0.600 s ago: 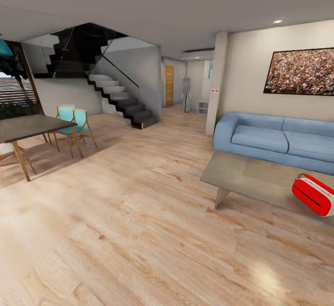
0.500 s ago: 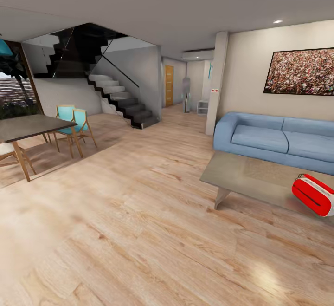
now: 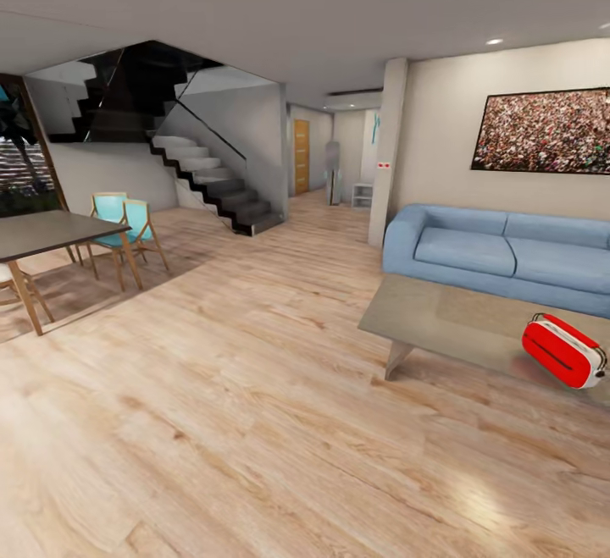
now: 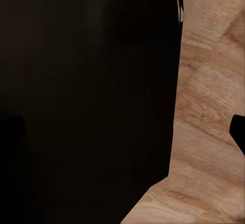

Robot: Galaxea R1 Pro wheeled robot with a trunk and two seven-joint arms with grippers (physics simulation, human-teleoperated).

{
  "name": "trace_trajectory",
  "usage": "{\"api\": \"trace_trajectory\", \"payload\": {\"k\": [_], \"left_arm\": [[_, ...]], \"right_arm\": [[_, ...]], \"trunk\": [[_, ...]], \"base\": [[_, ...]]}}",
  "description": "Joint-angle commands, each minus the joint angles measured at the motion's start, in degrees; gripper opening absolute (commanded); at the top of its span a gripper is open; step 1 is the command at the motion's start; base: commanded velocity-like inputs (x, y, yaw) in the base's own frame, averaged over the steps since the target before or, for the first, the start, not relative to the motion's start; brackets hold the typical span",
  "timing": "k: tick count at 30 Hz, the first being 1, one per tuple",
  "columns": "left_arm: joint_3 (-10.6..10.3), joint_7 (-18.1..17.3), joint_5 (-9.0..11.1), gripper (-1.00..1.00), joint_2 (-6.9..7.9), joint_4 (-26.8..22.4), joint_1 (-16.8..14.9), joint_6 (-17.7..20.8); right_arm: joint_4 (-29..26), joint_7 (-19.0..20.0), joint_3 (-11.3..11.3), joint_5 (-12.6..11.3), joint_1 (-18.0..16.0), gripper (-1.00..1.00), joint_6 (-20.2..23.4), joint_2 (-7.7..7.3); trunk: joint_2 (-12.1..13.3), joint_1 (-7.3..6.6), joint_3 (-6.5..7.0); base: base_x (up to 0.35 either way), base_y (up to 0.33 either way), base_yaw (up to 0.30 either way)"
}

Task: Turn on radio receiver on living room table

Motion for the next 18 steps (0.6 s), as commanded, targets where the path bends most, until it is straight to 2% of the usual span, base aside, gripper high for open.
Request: {"api": "trace_trajectory", "payload": {"k": [1,18], "left_arm": [[0.0,0.0,0.0,1.0,0.0,0.0,0.0,0.0],[-0.1,0.0,0.0,1.0,0.0,-0.1,0.0,0.0]], "right_arm": [[0.0,0.0,0.0,0.0,0.0,1.0,0.0,0.0],[0.0,0.0,0.3,0.1,0.0,1.0,0.0,0.0]], "trunk": [[0.0,0.0,0.02],[0.0,0.0,0.38]], "base": [[0.0,0.0,-0.25],[0.0,0.0,-0.275]]}}
